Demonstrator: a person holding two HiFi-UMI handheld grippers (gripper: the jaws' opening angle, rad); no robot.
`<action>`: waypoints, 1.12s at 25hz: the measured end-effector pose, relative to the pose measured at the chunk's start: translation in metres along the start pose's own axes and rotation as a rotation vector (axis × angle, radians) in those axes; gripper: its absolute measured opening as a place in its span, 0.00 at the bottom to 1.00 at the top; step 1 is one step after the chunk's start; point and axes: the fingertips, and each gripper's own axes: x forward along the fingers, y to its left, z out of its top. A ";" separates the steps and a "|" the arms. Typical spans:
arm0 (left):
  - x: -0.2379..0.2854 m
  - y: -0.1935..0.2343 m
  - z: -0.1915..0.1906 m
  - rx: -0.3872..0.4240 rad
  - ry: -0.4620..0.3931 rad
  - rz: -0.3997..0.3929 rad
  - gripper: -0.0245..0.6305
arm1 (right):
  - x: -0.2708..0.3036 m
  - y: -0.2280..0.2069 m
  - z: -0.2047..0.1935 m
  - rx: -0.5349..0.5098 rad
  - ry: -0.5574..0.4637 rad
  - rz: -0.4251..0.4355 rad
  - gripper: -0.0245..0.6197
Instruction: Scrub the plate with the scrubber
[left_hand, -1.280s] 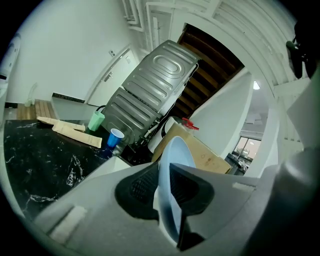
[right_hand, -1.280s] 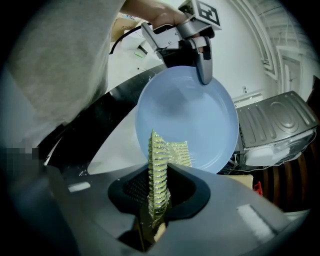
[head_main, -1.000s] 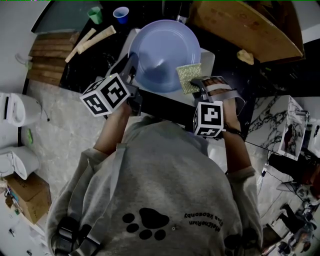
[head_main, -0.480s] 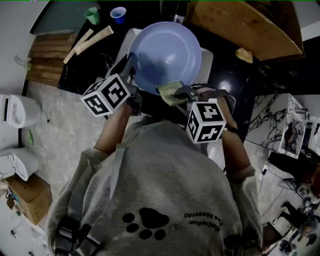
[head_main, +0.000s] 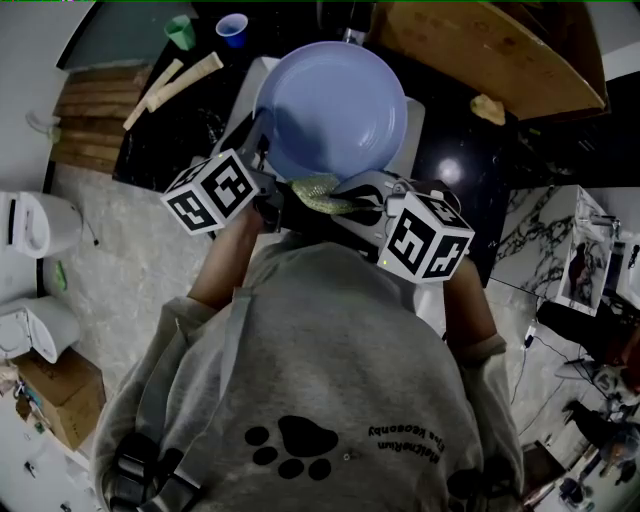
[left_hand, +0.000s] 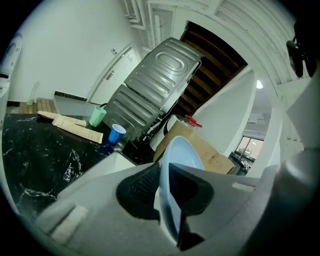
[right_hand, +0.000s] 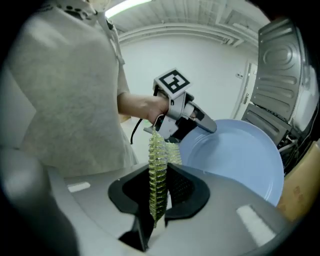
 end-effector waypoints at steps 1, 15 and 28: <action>0.001 -0.001 -0.002 -0.001 0.005 -0.005 0.09 | -0.003 0.000 0.005 0.024 -0.041 0.008 0.15; 0.018 0.019 -0.032 -0.009 0.126 0.006 0.08 | -0.063 -0.049 0.025 0.261 -0.355 -0.171 0.15; 0.043 0.062 -0.075 0.000 0.297 0.071 0.08 | -0.032 -0.083 -0.008 0.443 -0.418 -0.243 0.15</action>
